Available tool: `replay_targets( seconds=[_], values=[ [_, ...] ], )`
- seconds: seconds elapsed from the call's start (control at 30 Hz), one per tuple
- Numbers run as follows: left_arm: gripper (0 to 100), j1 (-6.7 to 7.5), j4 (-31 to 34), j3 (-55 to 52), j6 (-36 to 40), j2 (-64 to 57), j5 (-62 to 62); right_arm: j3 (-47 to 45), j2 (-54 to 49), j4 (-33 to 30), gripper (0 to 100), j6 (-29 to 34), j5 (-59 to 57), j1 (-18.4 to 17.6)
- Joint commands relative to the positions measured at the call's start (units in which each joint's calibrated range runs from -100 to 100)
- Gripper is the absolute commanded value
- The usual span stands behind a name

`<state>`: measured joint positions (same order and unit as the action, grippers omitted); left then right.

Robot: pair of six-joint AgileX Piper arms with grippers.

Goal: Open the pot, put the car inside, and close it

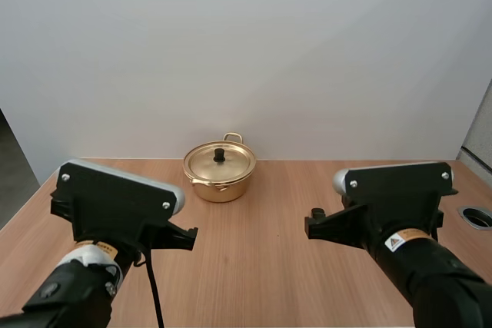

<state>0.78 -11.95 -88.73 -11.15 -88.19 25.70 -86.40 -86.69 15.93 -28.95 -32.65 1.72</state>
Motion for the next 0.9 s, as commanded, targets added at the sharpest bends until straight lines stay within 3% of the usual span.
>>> replay_targets(
  seconds=[0.0,0.2,0.3,0.37,0.47,0.57,0.67,0.73,0.8,0.87],
  values=[
    [0,-0.02,-0.08,6.59,2.78,13.02,3.58,7.9,9.18,-0.45,0,-0.03,-7.35,0.19],
    [0,-0.02,-0.2,17.46,12.46,27.24,8.0,17.24,26.14,-1.63,0,-0.03,-17.64,0.19],
    [0,-0.02,-0.2,19.37,12.94,31.38,3.96,18.46,31.15,1.13,0,-0.03,-9.84,0.19],
    [0,-0.02,-1.0,19.52,12.94,33.0,-5.09,18.69,33.4,0.69,0,-0.03,-1.27,0.19],
    [0,0.19,-0.41,21.31,5.41,35.37,-6.06,19.91,35.89,0.44,0,-0.85,0.94,0.19],
    [0,1.97,-3.18,23.99,-5.17,40.56,-5.02,21.92,40.93,0.44,0,-5.56,0.94,0.19],
    [0,3.42,-3.76,28.51,-6.46,48.16,-3.51,24.72,46.43,0.55,0,-6.11,0.94,0.19],
    [0,3.46,-2.68,31.69,-6.54,54.23,0.08,26.32,49.62,1.4,0,-6.11,0.94,0.19],
    [7,3.46,-2.35,34.91,-6.54,59.6,3.03,27.61,52.51,1.4,13,-6.11,0.94,0.19],
    [24,3.46,-2.35,38.25,-6.54,64.88,3.68,28.78,55.13,1.3,40,-6.11,0.94,0.19]
  ],
)
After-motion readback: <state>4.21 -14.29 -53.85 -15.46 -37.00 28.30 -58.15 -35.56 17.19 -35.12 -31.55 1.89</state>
